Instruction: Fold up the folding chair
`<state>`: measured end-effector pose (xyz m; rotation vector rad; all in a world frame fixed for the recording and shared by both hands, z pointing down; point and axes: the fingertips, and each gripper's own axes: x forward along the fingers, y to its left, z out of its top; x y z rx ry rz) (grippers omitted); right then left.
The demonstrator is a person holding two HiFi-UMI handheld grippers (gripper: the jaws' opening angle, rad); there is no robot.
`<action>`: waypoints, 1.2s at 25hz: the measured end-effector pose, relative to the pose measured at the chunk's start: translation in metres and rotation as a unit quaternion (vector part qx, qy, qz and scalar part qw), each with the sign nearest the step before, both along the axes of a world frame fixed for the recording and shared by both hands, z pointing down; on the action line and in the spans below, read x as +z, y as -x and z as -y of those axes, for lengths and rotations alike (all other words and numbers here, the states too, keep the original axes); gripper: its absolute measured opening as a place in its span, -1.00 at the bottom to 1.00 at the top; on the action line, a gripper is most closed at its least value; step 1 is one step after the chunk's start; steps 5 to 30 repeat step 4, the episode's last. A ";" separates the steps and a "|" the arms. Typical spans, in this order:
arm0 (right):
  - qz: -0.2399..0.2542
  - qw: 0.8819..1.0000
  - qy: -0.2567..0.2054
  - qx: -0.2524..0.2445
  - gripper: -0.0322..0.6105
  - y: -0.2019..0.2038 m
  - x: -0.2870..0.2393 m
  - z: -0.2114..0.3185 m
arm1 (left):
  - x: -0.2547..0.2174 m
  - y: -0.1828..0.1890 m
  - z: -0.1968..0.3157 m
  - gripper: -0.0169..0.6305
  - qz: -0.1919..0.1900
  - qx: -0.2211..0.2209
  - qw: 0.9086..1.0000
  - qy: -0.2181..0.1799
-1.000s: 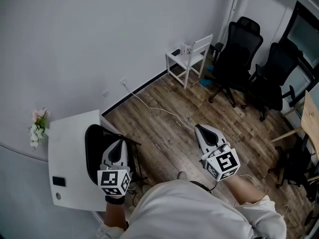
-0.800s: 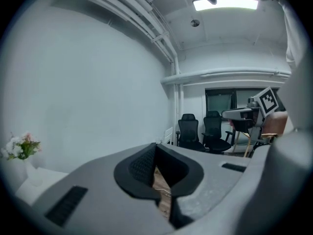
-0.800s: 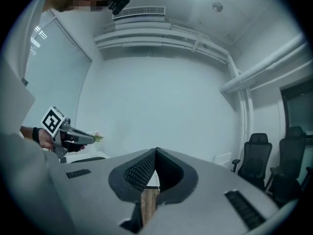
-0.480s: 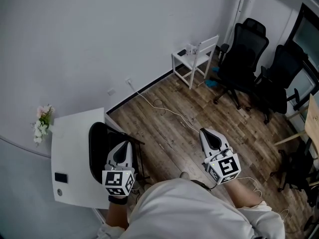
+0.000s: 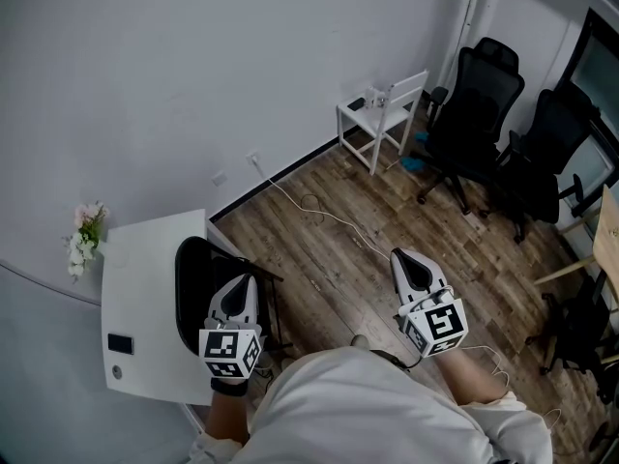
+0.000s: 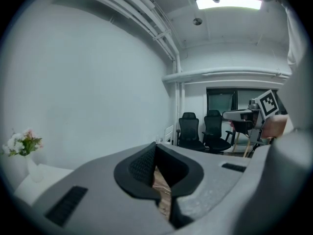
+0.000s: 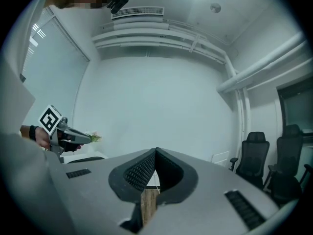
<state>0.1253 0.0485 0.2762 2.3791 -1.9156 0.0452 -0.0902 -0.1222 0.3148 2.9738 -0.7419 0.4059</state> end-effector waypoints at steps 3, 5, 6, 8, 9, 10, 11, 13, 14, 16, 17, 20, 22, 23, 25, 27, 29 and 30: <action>-0.001 1.000 0.000 0.002 -0.85 -0.001 0.000 0.001 | 0.001 0.002 0.003 -0.93 0.000 -0.003 1.000 0.003; -0.001 1.000 0.001 0.003 -0.85 -0.001 0.000 0.001 | 0.001 0.003 0.004 -0.93 0.000 -0.003 1.000 0.003; -0.001 1.000 0.001 0.003 -0.85 -0.001 0.000 0.001 | 0.001 0.003 0.004 -0.93 0.000 -0.003 1.000 0.003; -0.001 1.000 0.001 0.003 -0.85 -0.001 0.000 0.001 | 0.001 0.003 0.004 -0.93 0.000 -0.003 1.000 0.003; -0.001 1.000 0.001 0.003 -0.85 -0.001 0.000 0.001 | 0.001 0.003 0.004 -0.93 0.000 -0.003 1.000 0.003; -0.001 1.000 0.001 0.003 -0.85 -0.001 0.000 0.001 | 0.001 0.003 0.004 -0.93 0.000 -0.003 1.000 0.003; -0.001 1.000 0.001 0.003 -0.85 -0.001 0.000 0.001 | 0.001 0.003 0.004 -0.93 0.000 -0.003 1.000 0.003; -0.001 1.000 0.001 0.003 -0.85 -0.001 0.000 0.001 | 0.001 0.003 0.004 -0.93 0.000 -0.003 1.000 0.003; -0.001 1.000 0.001 0.003 -0.85 -0.001 0.000 0.001 | 0.001 0.003 0.004 -0.93 0.000 -0.003 1.000 0.003; -0.001 1.000 0.001 0.003 -0.85 -0.001 0.000 0.001 | 0.001 0.003 0.004 -0.93 0.000 -0.003 1.000 0.003; -0.001 1.000 0.001 0.003 -0.85 -0.001 0.000 0.001 | 0.001 0.003 0.004 -0.93 0.000 -0.003 1.000 0.003; -0.001 1.000 0.001 0.003 -0.85 -0.001 0.000 0.001 | 0.001 0.003 0.004 -0.93 0.000 -0.003 1.000 0.003; -0.001 1.000 0.001 0.003 -0.85 -0.001 0.000 0.001 | 0.001 0.003 0.004 -0.93 0.000 -0.003 1.000 0.003; -0.001 1.000 0.001 0.003 -0.85 -0.001 0.000 0.001 | 0.001 0.003 0.004 -0.93 0.000 -0.003 1.000 0.003; -0.001 1.000 0.001 0.003 -0.85 -0.001 0.000 0.001 | 0.001 0.003 0.004 -0.93 0.000 -0.003 1.000 0.003; -0.001 1.000 0.001 0.003 -0.85 -0.001 0.000 0.001 | 0.001 0.003 0.004 -0.93 0.000 -0.003 1.000 0.003; -0.001 1.000 0.001 0.003 -0.85 -0.001 0.000 0.001 | 0.001 0.003 0.004 -0.93 0.000 -0.003 1.000 0.003; -0.001 1.000 0.001 0.003 -0.85 -0.001 0.000 0.001 | 0.001 0.003 0.004 -0.93 0.000 -0.003 1.000 0.003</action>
